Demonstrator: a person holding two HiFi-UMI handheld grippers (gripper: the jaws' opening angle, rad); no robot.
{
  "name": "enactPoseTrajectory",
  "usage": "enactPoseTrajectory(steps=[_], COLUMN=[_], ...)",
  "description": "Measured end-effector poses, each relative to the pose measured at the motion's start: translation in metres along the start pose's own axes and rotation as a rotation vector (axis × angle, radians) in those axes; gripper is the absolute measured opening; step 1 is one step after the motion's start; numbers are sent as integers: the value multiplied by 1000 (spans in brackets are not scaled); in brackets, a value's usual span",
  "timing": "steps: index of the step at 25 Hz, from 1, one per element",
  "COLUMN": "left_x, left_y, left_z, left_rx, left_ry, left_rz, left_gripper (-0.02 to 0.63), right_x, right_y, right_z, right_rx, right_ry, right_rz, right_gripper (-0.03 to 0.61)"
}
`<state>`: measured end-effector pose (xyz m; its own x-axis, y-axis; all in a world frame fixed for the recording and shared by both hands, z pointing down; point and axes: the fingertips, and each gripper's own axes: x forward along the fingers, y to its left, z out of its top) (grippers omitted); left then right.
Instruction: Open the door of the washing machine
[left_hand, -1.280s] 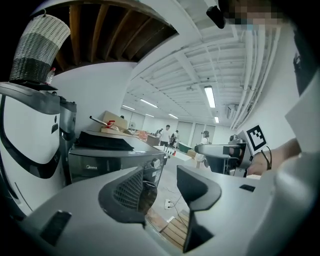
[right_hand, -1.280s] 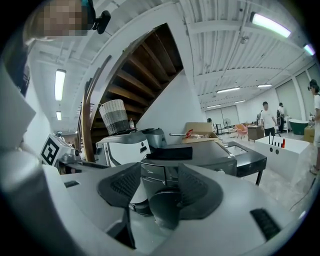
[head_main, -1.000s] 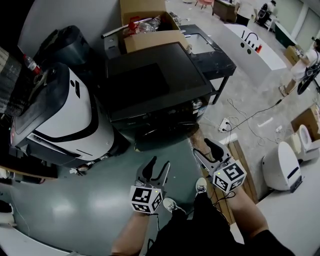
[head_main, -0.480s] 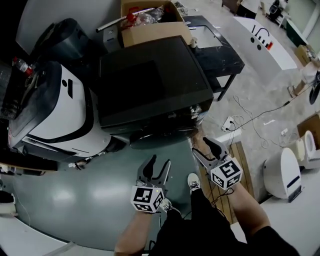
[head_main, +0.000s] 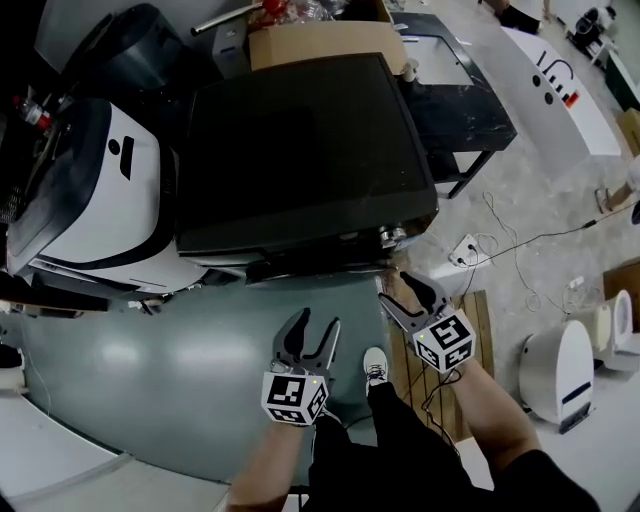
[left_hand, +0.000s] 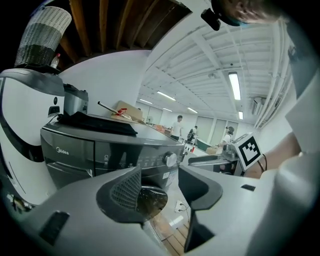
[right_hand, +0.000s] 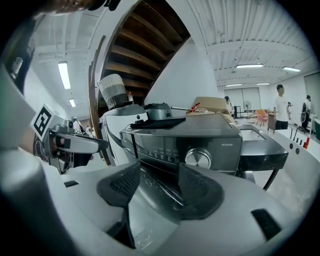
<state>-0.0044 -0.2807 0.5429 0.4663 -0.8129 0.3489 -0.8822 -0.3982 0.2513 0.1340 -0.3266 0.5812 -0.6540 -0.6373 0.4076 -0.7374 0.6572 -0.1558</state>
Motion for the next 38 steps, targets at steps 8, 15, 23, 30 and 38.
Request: enactPoseTrajectory(steps=[8, 15, 23, 30, 38], left_x=[37, 53, 67, 74, 67], left_y=[6, 9, 28, 45, 49], left_z=[-34, -63, -90, -107, -126], left_rx=[-35, -61, -80, -105, -152], left_ry=[50, 89, 128, 142, 139], left_rz=[82, 113, 134, 126, 118], left_gripper=[235, 235, 235, 235, 235], right_x=[48, 85, 125, 139, 130], right_y=[-33, -54, -65, -65, -55], right_z=[-52, -99, -135, -151, -159], right_rx=[-1, -2, -31, -28, -13], right_ry=[94, 189, 265, 300, 306], right_rz=[82, 114, 137, 136, 93], right_gripper=[240, 239, 239, 196, 183])
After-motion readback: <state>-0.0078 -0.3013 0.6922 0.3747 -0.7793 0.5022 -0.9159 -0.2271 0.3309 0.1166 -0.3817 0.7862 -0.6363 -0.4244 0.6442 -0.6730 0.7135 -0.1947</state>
